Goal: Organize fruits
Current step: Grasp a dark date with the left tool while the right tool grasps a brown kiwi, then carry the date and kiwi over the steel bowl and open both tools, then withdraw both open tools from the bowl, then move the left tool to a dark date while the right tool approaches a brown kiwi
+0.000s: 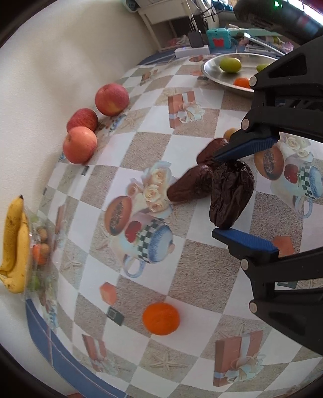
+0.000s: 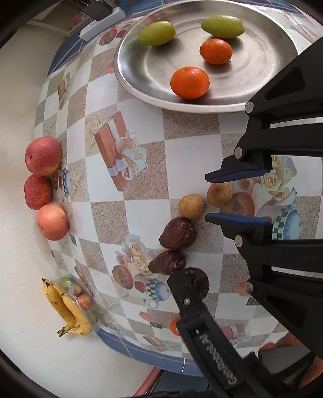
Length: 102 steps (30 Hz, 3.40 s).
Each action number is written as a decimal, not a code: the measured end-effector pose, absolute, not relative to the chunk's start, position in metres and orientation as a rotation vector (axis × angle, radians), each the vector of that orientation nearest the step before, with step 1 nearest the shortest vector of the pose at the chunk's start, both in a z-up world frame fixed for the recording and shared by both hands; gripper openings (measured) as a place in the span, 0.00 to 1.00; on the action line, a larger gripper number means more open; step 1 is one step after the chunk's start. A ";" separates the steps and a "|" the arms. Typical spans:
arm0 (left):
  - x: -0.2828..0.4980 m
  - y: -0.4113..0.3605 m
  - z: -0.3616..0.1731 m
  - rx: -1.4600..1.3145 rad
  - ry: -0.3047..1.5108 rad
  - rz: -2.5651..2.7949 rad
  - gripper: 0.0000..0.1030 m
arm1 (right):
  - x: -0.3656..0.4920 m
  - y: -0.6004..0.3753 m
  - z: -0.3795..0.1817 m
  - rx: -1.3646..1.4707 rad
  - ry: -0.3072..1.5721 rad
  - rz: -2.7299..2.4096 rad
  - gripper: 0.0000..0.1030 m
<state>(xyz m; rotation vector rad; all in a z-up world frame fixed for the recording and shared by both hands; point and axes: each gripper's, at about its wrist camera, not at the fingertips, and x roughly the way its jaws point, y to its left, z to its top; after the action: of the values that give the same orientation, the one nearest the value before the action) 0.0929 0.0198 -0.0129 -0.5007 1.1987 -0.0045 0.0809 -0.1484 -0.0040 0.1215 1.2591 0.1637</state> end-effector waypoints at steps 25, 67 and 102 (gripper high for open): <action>0.087 -0.022 0.003 -0.460 1.191 -0.086 0.56 | 0.078 -0.190 0.008 0.198 1.243 0.093 0.25; 0.070 -0.106 -0.006 -0.209 1.219 -0.060 1.00 | 0.061 -0.319 0.029 0.265 1.200 -0.184 0.68; 0.072 -0.033 0.003 -0.185 1.218 0.256 1.00 | 0.060 -0.252 0.035 0.059 1.184 -0.083 0.79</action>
<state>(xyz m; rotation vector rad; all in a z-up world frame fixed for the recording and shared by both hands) 0.0725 -0.0333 0.0031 -0.1848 1.2176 0.2564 0.0598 -0.2524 0.0347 0.0588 1.1845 -0.0831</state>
